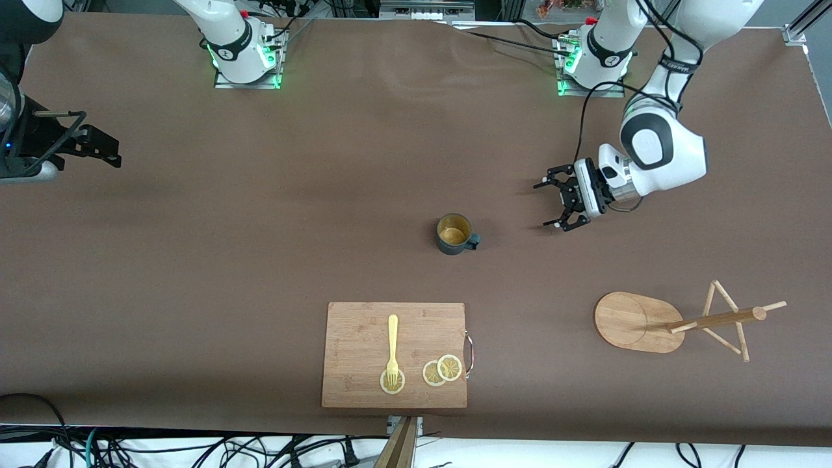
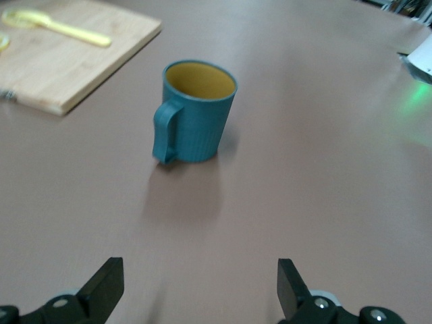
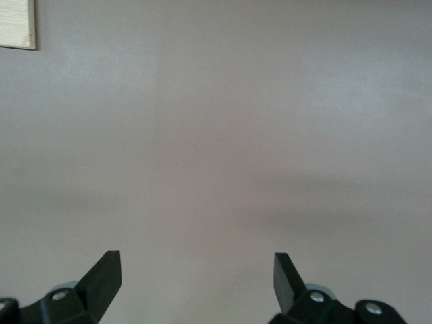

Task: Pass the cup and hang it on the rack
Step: 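Release the mug with the right gripper while the left gripper approaches, then close the left gripper on the teal mug handle, then lift the mug by its handle and carry it toward the rack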

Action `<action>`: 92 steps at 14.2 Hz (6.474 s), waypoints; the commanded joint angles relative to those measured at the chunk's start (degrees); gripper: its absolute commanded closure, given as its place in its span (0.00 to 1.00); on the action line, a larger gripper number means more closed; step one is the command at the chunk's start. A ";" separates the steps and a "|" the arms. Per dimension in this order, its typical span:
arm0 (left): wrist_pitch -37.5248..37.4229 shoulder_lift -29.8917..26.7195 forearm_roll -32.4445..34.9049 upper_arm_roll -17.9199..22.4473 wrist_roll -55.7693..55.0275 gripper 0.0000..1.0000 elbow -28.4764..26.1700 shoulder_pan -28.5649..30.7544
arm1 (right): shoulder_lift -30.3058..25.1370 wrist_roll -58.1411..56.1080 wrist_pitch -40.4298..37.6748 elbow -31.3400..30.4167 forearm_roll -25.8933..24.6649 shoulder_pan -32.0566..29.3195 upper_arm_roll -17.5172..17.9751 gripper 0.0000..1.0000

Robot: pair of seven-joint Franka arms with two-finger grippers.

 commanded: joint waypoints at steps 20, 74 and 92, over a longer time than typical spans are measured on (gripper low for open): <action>-11.08 28.93 -18.14 -3.64 25.65 0.00 25.96 -0.97 | -0.36 -0.77 -4.24 -0.03 -0.05 -0.66 0.57 0.00; -54.40 2.47 1.11 12.09 -66.58 1.00 6.69 32.16 | -0.36 -0.68 -5.21 -0.03 1.80 -0.57 0.66 0.00; -54.32 18.91 -11.81 11.57 -92.99 1.00 26.30 31.46 | -0.36 -0.86 -5.21 -0.03 1.89 -0.57 0.57 0.00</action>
